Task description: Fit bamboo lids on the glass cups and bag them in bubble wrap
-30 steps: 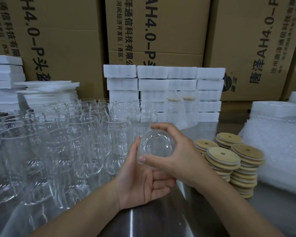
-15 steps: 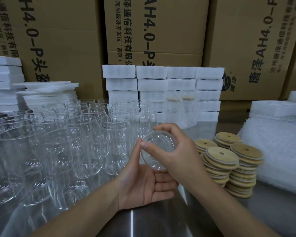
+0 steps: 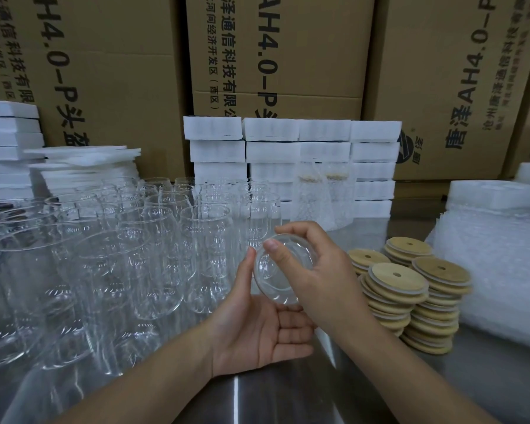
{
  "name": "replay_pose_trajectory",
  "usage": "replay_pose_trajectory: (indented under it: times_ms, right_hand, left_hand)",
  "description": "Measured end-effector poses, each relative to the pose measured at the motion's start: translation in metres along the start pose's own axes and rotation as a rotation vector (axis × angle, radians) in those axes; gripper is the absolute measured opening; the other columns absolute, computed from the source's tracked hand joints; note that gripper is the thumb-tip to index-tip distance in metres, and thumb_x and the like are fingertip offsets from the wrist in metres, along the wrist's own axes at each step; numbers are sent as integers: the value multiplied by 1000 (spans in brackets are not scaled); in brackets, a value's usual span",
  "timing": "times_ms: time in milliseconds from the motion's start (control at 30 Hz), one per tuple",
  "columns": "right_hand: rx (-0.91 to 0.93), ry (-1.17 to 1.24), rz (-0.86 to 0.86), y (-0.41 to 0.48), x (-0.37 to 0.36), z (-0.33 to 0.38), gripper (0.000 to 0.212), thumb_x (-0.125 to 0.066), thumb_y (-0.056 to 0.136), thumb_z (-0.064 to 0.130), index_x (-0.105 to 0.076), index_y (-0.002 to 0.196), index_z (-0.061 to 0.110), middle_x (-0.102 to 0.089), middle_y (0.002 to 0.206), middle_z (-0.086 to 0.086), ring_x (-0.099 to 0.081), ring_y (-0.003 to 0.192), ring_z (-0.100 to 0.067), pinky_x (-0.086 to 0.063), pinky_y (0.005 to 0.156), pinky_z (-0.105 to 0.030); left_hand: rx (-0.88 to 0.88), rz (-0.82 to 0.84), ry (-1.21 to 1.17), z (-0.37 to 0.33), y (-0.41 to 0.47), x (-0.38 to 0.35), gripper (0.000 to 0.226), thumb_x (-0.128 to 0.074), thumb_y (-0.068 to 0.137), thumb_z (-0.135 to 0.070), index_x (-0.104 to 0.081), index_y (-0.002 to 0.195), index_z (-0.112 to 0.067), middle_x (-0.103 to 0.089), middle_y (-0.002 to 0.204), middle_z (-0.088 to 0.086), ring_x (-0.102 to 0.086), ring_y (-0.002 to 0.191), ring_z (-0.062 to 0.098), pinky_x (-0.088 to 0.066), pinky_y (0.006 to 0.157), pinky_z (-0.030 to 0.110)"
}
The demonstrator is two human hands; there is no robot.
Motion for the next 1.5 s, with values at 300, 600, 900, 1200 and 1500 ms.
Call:
replay_pose_trajectory:
  times_ms: [300, 600, 900, 1200, 1500]
  right_hand:
    - [51, -33, -11, -1, 0, 5, 36, -49, 75, 62, -61, 97, 37, -66, 97, 21, -58, 94, 7, -44, 76, -8]
    - [192, -110, -63, -7, 1, 16, 27, -48, 96, 36, -67, 104, 19, -68, 95, 13, -60, 94, 2, -45, 80, -16]
    - [664, -201, -230, -26, 7, 48, 30, -48, 89, 19, -71, 76, 5, -71, 82, 2, -66, 85, -10, -50, 90, -42]
    - [788, -195, -207, -34, 2, 52, 26, -54, 86, 11, -64, 109, 4, -66, 113, -4, -59, 114, -13, -45, 101, -32]
    - [305, -100, -259, -14, 8, 20, 53, -53, 87, 41, -28, 134, 49, -8, 156, 19, -6, 143, 4, -15, 111, -14]
  left_hand:
    - [4, -33, 42, 1, 0, 1, 110, -38, 51, -97, -71, 88, 1, -68, 82, 14, -67, 71, 21, -57, 72, 35]
    - [6, -9, 93, 3, 0, -3, 111, -25, 63, -93, -61, 110, 1, -62, 90, 19, -64, 78, 27, -56, 76, 38]
    - [-92, -49, 118, -4, 2, -4, 78, -32, 83, -72, -66, 116, -11, -61, 110, 15, -61, 97, 26, -44, 97, 45]
    - [-309, 13, -20, -23, -3, 0, 63, -52, 85, -63, -57, 128, -17, -70, 111, 10, -71, 94, 24, -59, 72, 41]
    - [-466, 25, 73, -29, -4, -3, 87, -91, 53, -27, -54, 131, -18, -67, 111, 13, -68, 72, 21, -56, 62, 31]
Point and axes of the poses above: each hand's wrist, its own y-axis towards the middle knuckle, its own x-axis out of the back of the hand, z = x × y, the point moved 8 cm from there along y, towards the middle knuckle
